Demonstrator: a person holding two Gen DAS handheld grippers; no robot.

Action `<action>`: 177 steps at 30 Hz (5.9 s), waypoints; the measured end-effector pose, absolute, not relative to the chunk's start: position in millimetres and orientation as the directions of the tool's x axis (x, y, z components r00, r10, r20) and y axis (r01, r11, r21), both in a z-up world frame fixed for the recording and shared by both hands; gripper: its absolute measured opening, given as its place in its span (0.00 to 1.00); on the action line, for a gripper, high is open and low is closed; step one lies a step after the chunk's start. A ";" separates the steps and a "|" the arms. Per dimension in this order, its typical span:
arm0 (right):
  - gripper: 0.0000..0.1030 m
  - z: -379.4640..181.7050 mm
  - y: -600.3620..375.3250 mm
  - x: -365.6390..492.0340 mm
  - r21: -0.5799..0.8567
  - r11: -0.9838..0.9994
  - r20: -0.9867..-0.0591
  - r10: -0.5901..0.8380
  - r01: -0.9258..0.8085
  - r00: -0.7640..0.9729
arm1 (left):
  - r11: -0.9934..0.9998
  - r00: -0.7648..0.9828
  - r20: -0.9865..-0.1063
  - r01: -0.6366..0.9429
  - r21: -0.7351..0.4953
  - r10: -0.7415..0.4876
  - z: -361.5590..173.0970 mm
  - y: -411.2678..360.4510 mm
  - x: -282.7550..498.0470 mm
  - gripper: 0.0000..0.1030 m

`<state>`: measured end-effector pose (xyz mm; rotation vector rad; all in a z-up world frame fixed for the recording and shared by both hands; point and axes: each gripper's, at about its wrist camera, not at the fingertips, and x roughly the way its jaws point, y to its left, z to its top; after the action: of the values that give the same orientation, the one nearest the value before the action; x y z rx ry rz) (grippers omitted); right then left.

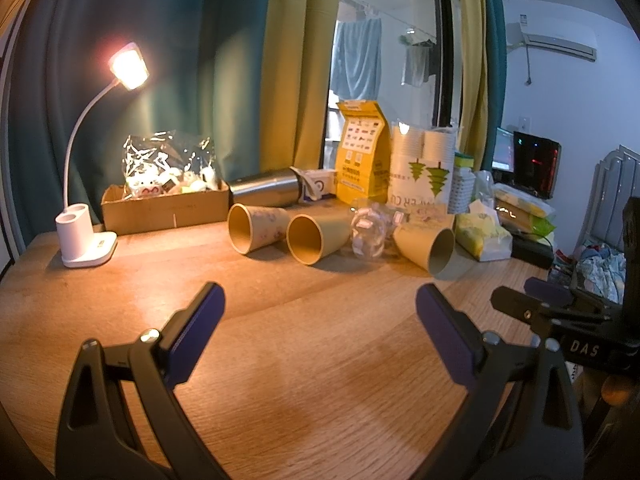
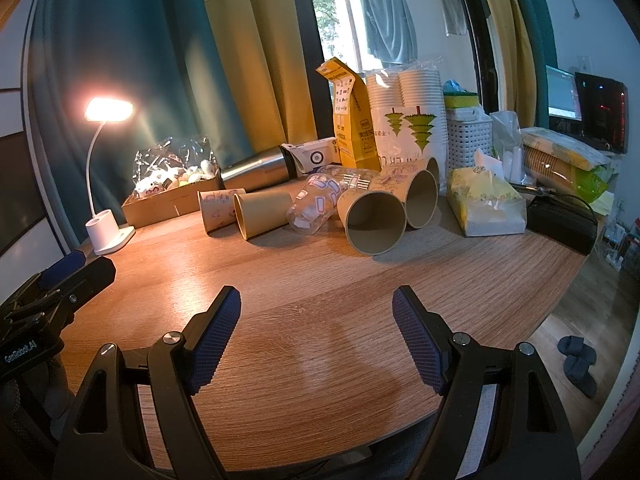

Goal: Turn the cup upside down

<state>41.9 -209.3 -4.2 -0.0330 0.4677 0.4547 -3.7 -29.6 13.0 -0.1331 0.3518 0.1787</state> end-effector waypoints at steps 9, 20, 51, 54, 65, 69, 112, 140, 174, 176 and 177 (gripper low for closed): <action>0.79 -1.1 -203.0 50.7 0.068 0.897 -0.460 0.416 -0.436 0.785 | 0.979 0.913 -0.378 -0.194 -0.062 0.157 17.5 -36.4 4.0 0.95; 0.79 22.7 -218.8 114.4 0.069 0.915 -0.444 0.386 -0.399 0.809 | 0.982 0.775 -0.632 -0.094 -0.162 -0.030 70.5 -25.7 102.6 0.95; 0.79 23.4 -279.7 230.5 0.298 0.877 -0.429 0.475 -0.376 0.768 | 0.868 0.434 -0.871 -0.313 -0.386 -0.231 12.0 -38.5 424.2 0.95; 0.79 20.0 -281.9 233.4 0.308 0.874 -0.437 0.481 -0.376 0.760 | 0.861 0.415 -0.882 -0.339 -0.378 -0.224 -1.0 -35.5 434.2 0.95; 0.79 13.5 -282.1 232.2 0.321 0.872 -0.447 0.484 -0.370 0.752 | 0.856 0.384 -0.894 -0.356 -0.375 -0.232 -27.0 -32.2 452.4 0.93; 0.79 13.8 -282.2 232.0 0.316 0.875 -0.449 0.478 -0.366 0.755 | 0.863 0.399 -0.884 -0.327 -0.384 -0.242 -23.0 -33.4 450.0 0.72; 0.79 50.5 -209.4 58.8 0.442 0.680 -0.419 0.733 -0.585 0.535 | 0.896 0.785 -0.435 0.408 -0.175 -0.442 37.6 -86.0 55.8 0.65; 0.64 34.4 -197.5 75.2 0.534 0.592 -0.419 0.806 -0.604 0.418 | 0.889 0.821 -0.362 0.454 -0.052 -0.440 27.9 -97.5 21.5 0.70; 0.64 -6.0 -143.5 68.6 -0.006 0.832 -0.315 0.524 -0.554 0.791 | 0.976 0.896 -0.441 -0.047 -0.212 -0.052 6.5 -5.5 38.9 0.72; 0.64 -6.4 -141.6 66.1 -0.015 0.824 -0.317 0.533 -0.566 0.784 | 0.975 0.895 -0.444 -0.052 -0.217 -0.051 6.7 -4.5 39.1 0.72; 0.64 -6.8 -141.5 66.3 -0.012 0.825 -0.323 0.532 -0.565 0.783 | 0.975 0.895 -0.444 -0.053 -0.217 -0.050 7.0 -5.2 37.9 0.72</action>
<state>66.3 -141.5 -6.8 -0.1100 0.3157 0.5935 37.9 -5.2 7.0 -0.2277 0.4644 0.0015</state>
